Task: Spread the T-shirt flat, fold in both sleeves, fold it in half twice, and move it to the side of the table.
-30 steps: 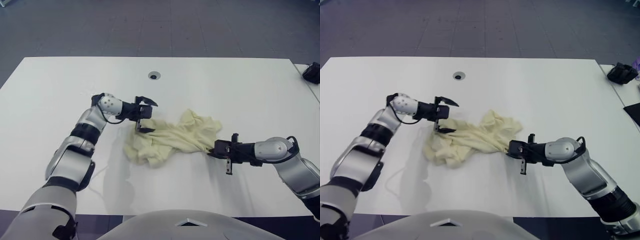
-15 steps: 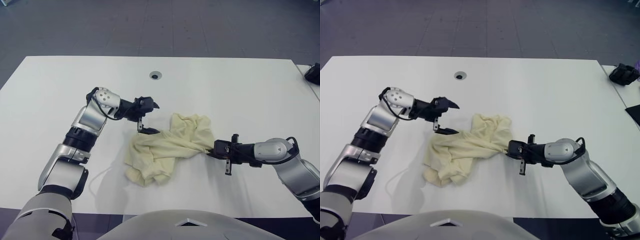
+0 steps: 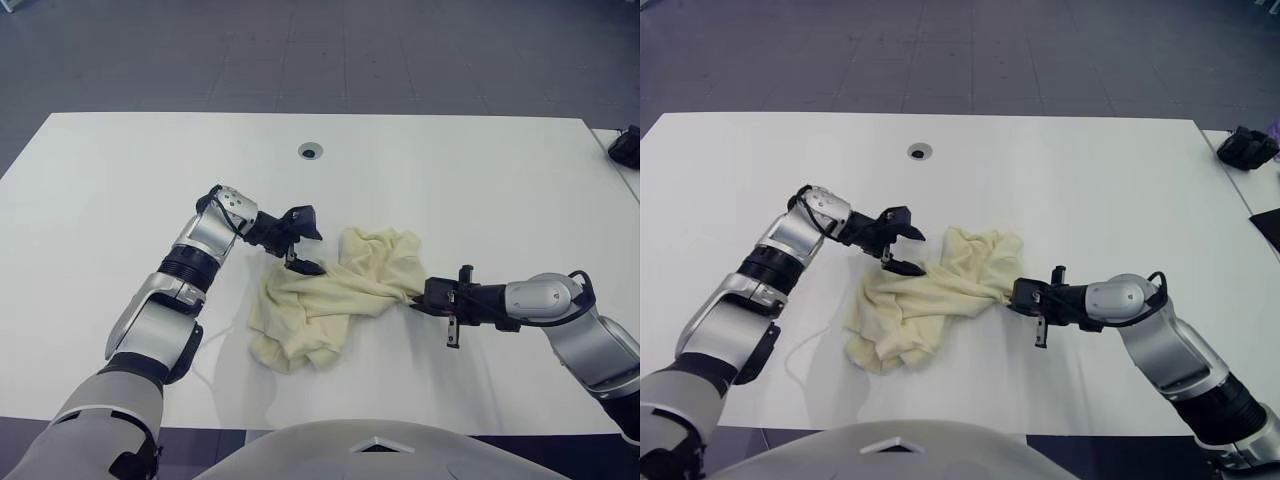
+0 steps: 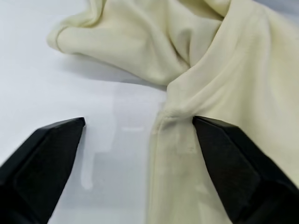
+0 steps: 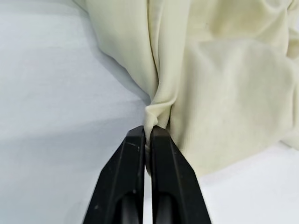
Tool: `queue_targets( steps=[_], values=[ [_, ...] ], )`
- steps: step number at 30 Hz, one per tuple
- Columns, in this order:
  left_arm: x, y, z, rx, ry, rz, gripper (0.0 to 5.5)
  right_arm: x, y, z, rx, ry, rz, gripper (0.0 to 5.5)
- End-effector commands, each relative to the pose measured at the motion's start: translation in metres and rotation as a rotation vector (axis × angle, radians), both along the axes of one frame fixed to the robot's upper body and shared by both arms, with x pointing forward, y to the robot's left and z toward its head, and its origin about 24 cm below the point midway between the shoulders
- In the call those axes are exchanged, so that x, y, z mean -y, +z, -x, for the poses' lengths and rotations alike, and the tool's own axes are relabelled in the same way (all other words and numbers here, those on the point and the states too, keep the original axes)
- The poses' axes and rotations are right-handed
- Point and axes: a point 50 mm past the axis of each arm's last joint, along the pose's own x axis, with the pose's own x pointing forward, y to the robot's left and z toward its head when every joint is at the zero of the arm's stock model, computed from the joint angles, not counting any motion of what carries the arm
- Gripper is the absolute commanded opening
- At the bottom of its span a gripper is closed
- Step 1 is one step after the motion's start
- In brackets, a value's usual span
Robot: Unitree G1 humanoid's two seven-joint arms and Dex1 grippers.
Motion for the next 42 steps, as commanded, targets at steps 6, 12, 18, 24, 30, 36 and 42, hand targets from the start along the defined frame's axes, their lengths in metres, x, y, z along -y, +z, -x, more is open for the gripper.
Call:
queue_targets(
  steps=[6, 12, 18, 24, 30, 36, 42],
  values=[
    [0.005, -0.006, 0.006, -0.003, -0.069, -0.030, 2.64, 0.001, 0.001, 0.000, 0.001, -0.005, -0.005, 0.00],
    [-0.005, -0.015, 0.015, -0.004, -0.136, -0.101, 1.61, 0.002, 0.001, -0.002, 0.001, -0.003, -0.003, 0.00],
    [-0.006, -0.017, 0.016, 0.007, -0.126, -0.109, 0.52, 0.002, 0.001, -0.003, 0.004, -0.002, -0.003, 0.00],
    [-0.007, -0.009, 0.013, 0.045, -0.119, -0.075, 0.02, -0.001, 0.011, -0.010, 0.028, -0.007, -0.077, 0.00],
    [-0.016, 0.032, -0.008, 0.185, -0.093, -0.023, 0.02, -0.008, 0.055, -0.042, 0.114, -0.012, -0.280, 0.00],
    [-0.017, 0.106, -0.048, 0.454, -0.005, 0.008, 0.02, -0.004, 0.098, -0.106, 0.256, -0.024, -0.311, 0.00],
    [-0.013, 0.164, -0.081, 0.772, 0.282, -0.029, 0.02, -0.014, 0.140, -0.174, 0.456, -0.132, -0.341, 0.00]
  ],
)
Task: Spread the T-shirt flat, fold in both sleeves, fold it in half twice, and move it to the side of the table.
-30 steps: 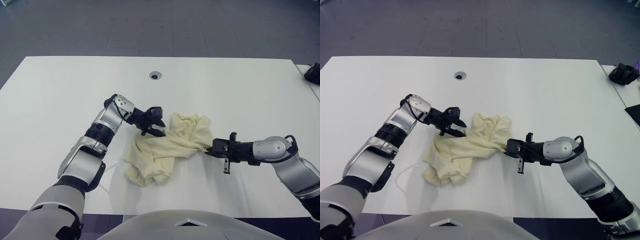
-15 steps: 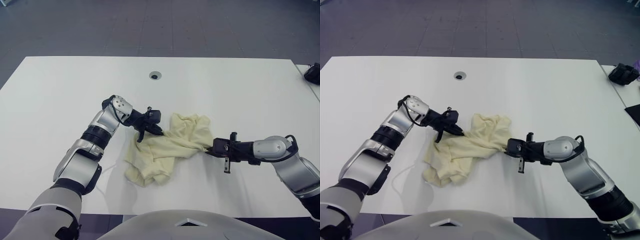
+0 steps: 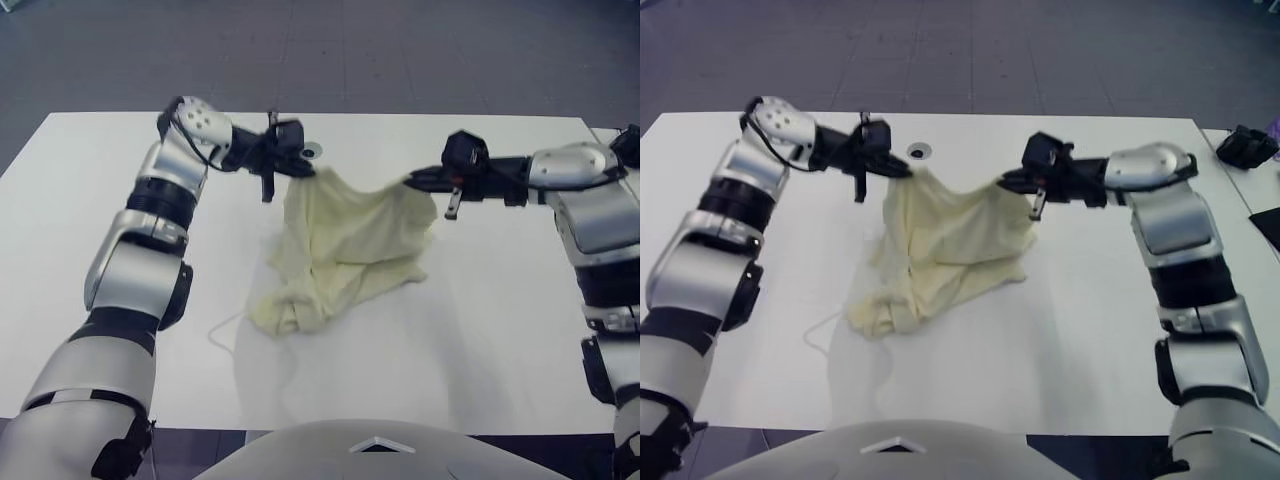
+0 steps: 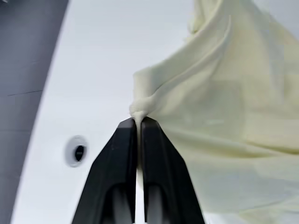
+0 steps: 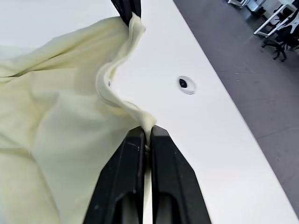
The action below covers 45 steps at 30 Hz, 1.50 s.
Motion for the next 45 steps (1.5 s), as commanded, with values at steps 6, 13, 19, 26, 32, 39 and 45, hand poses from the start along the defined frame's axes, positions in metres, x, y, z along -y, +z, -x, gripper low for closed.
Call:
queue_targets(
  steps=[6, 13, 19, 26, 32, 39, 45],
  values=[
    [0.001, 0.045, -0.030, 0.427, 0.417, -0.078, 0.02, -0.013, 0.069, -0.070, 0.350, -0.301, -0.049, 0.00],
    [-0.003, 0.082, -0.036, 0.732, 0.652, -0.001, 0.02, -0.004, 0.099, -0.081, 0.670, -0.576, 0.002, 0.00],
    [-0.005, 0.115, -0.032, 0.964, 0.755, 0.055, 0.02, 0.002, 0.122, -0.078, 0.912, -0.664, 0.094, 0.00],
    [-0.011, 0.122, -0.028, 1.204, 0.745, -0.054, 0.02, 0.016, 0.131, -0.070, 1.149, -0.673, 0.222, 0.00],
    [-0.015, 0.112, -0.025, 1.264, 0.643, -0.082, 0.02, 0.019, 0.137, -0.060, 1.369, -0.577, 0.364, 0.00],
    [-0.030, 0.100, -0.009, 1.196, 0.389, -0.160, 0.02, 0.027, 0.099, -0.046, 1.042, -0.330, 0.260, 0.00],
    [-0.041, 0.110, 0.021, 1.161, 0.227, -0.227, 0.02, 0.037, 0.099, 0.000, 0.731, -0.163, 0.172, 0.00]
  ],
)
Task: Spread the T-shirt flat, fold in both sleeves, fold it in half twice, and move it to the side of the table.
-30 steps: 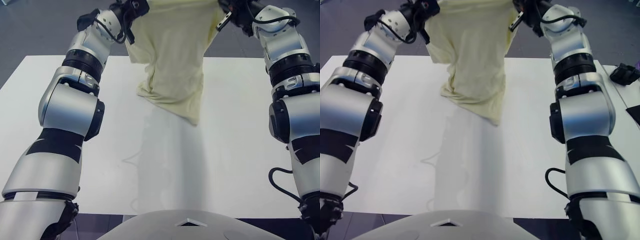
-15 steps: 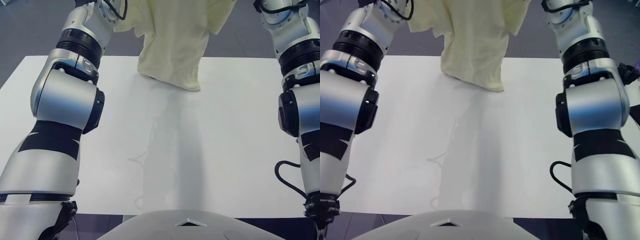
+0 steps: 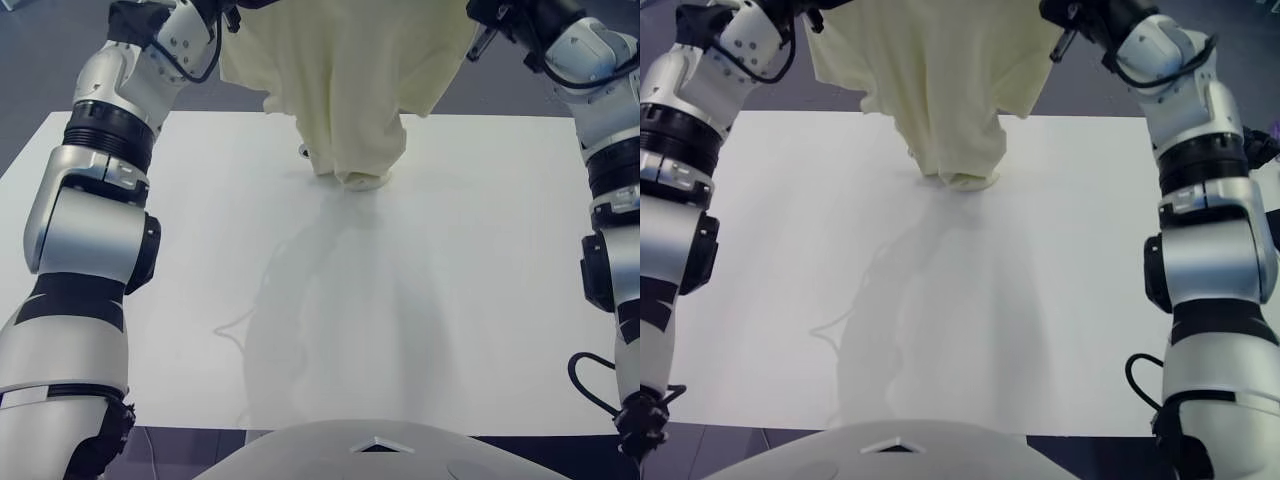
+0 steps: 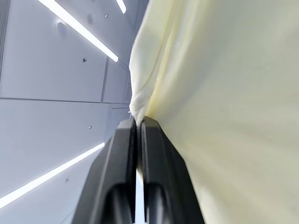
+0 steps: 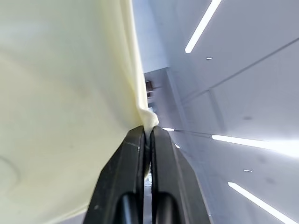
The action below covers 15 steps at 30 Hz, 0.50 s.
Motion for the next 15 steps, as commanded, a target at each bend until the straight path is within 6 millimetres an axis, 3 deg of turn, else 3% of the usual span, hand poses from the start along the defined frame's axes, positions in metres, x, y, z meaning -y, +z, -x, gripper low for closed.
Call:
queue_targets(
  steps=[1, 4, 10, 15],
  values=[
    [-0.021, 0.013, 0.031, -0.064, -0.054, -0.111, 0.02, 0.020, 0.018, 0.047, -0.261, 0.110, -0.060, 0.00],
    [-0.012, -0.009, 0.061, -0.243, -0.201, -0.240, 0.02, 0.012, 0.015, 0.081, -0.523, 0.260, -0.050, 0.00],
    [-0.013, -0.082, 0.124, -0.751, -0.364, -0.484, 0.02, 0.004, -0.043, 0.148, -1.090, 0.418, 0.114, 0.00],
    [-0.021, -0.136, 0.163, -1.019, -0.392, -0.632, 0.02, -0.005, -0.089, 0.178, -1.327, 0.424, 0.156, 0.00]
  ],
)
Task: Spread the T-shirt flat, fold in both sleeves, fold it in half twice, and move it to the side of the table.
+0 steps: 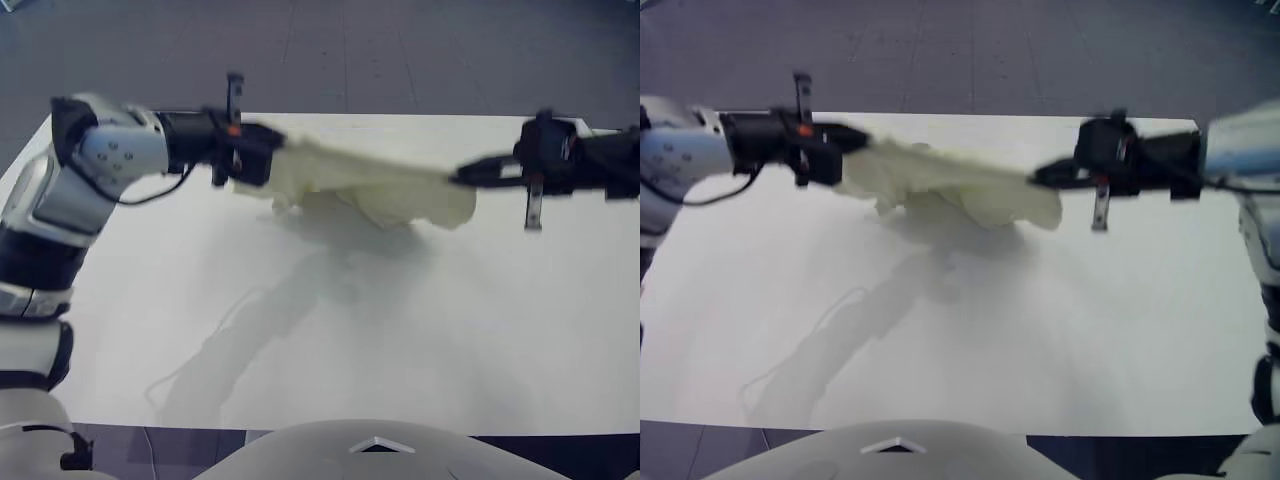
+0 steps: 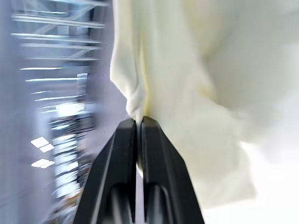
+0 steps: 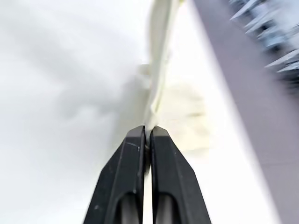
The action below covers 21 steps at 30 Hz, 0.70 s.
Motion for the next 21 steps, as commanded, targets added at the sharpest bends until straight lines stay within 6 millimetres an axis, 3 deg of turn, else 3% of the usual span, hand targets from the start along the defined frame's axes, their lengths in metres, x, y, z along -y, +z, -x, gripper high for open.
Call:
queue_targets(
  steps=[1, 4, 8, 14, 21],
  values=[
    [-0.006, -0.045, 0.031, -0.176, -0.015, -0.143, 0.02, -0.009, -0.034, 0.025, -0.144, 0.022, 0.071, 0.00],
    [-0.006, -0.076, 0.042, -0.198, -0.014, -0.194, 0.02, -0.012, -0.065, 0.035, -0.199, -0.007, 0.106, 0.00],
    [-0.008, -0.092, 0.059, -0.250, -0.017, -0.222, 0.02, -0.011, -0.089, 0.047, -0.229, -0.034, 0.157, 0.00],
    [-0.009, -0.095, 0.081, -0.358, -0.051, -0.245, 0.02, -0.010, -0.097, 0.067, -0.309, -0.001, 0.189, 0.00],
    [-0.006, -0.096, 0.088, -0.389, -0.042, -0.234, 0.02, -0.014, -0.103, 0.078, -0.364, 0.037, 0.187, 0.00]
  ],
)
